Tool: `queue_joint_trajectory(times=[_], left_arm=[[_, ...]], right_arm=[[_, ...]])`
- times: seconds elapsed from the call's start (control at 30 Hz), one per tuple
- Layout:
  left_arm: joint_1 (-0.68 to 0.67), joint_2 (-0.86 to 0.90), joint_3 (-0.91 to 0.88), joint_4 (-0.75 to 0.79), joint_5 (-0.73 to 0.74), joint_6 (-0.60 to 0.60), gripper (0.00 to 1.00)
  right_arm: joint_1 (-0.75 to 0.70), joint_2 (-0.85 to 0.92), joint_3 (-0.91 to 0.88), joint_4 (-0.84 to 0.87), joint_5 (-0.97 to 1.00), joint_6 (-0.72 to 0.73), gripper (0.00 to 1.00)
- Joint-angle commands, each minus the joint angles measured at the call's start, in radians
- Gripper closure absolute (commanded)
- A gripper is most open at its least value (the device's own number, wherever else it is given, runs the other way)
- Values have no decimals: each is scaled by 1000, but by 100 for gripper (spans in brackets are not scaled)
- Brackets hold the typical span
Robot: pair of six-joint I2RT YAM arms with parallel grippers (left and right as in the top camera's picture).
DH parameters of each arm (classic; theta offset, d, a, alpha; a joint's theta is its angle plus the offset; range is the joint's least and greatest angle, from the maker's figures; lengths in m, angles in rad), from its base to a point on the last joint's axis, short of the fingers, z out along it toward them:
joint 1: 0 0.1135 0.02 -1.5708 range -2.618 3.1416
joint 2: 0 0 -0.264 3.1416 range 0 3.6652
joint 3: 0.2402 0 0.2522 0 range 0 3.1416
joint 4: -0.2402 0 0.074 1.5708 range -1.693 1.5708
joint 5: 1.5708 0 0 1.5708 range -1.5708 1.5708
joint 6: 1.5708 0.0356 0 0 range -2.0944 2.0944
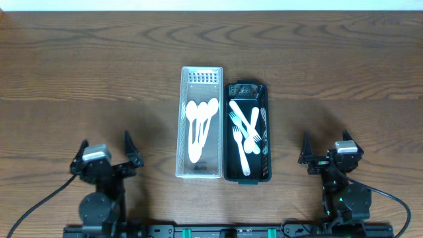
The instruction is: Pack container
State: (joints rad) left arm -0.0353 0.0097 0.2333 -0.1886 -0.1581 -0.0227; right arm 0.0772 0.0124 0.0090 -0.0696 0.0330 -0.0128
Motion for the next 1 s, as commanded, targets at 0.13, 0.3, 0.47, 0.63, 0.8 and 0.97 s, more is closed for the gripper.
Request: queue_joint_trajectory(times=[0.13,0.3,0.47,0.63,0.8,0.97], left_arm=[[4,-8,-202,201,43,23,2],[6,-8,-229,123,48,14,2],[6,-8,-229,123,62,14,2],[6,-5,-229,123,61,14,2],[6,2,-229,123,61,14,2],[6,2,-229,123,61,14,2]], right_arm=[[8,-6,-3,-2,-7,-18,1],[8,-6,-3,-2,-7,-18,1],[8,-6,-3,-2,-7,-19,1],[8,-6,-3,-2,-7,-18,1],[8,-6,-3,-2,-7,-19,1],[8,-6,-3,-2,-7,-18,1]])
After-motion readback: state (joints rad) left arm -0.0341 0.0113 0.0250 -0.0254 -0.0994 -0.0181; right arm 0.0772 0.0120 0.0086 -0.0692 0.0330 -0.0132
